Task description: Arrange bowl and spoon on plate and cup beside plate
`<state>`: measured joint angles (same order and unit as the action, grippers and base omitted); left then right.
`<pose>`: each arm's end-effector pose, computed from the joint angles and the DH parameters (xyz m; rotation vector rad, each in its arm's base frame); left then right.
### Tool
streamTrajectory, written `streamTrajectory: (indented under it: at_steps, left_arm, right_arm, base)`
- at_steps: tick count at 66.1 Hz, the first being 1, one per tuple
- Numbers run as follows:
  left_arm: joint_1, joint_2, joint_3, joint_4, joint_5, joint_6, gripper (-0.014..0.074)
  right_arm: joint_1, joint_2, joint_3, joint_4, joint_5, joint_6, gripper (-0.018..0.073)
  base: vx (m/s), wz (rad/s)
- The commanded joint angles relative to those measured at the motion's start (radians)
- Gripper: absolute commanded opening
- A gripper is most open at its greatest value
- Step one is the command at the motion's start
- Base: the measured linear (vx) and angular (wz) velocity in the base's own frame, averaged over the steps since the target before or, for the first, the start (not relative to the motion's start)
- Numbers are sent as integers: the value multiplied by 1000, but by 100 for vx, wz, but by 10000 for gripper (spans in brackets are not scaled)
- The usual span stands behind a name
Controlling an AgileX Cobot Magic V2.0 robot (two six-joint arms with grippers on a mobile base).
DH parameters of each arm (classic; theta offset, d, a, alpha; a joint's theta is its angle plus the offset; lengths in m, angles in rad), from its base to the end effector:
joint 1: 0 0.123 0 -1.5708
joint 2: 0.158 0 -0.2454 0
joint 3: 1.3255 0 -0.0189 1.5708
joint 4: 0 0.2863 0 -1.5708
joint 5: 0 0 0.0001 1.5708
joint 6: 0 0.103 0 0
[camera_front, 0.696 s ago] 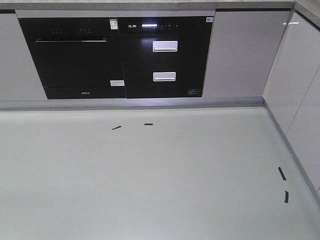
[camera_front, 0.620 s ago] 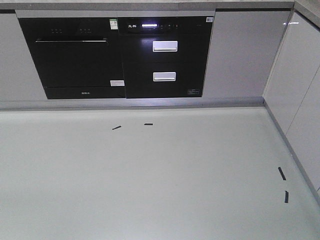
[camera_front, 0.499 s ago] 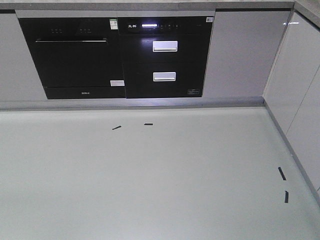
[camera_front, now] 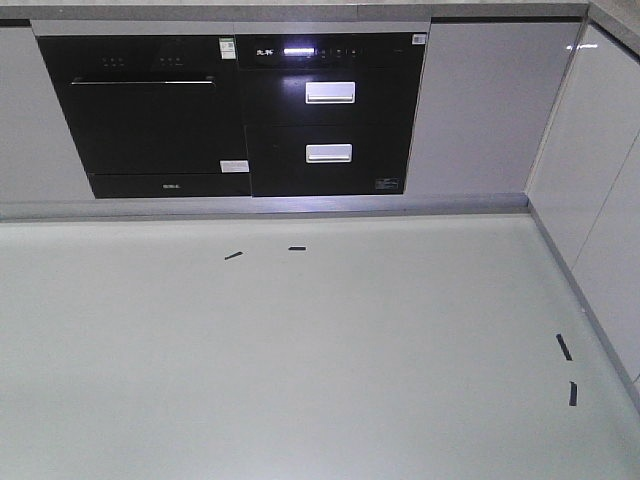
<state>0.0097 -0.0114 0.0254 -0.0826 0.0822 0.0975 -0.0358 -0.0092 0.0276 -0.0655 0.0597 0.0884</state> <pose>0.1444 0.0007 0.1977 0.0096 1.5794 0.0141 0.1445 -0.0056 0.1988 0.0490 1.5607 -0.0131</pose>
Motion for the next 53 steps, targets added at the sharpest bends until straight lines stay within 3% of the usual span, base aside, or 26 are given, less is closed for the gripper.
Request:
streamTrajectory:
  at_steps: [1, 53]
  left_arm:
    - [0, -15, 30, -9, -69, -9, -6]
    - [0, -15, 30, -9, -69, -9, -6]
  right_arm:
    - [-4, -14, 16, -3, -76, 1, -5]
    - [-4, -14, 16, -3, -75, 1, -5]
  base:
    - [0, 0]
    - [0, 0]
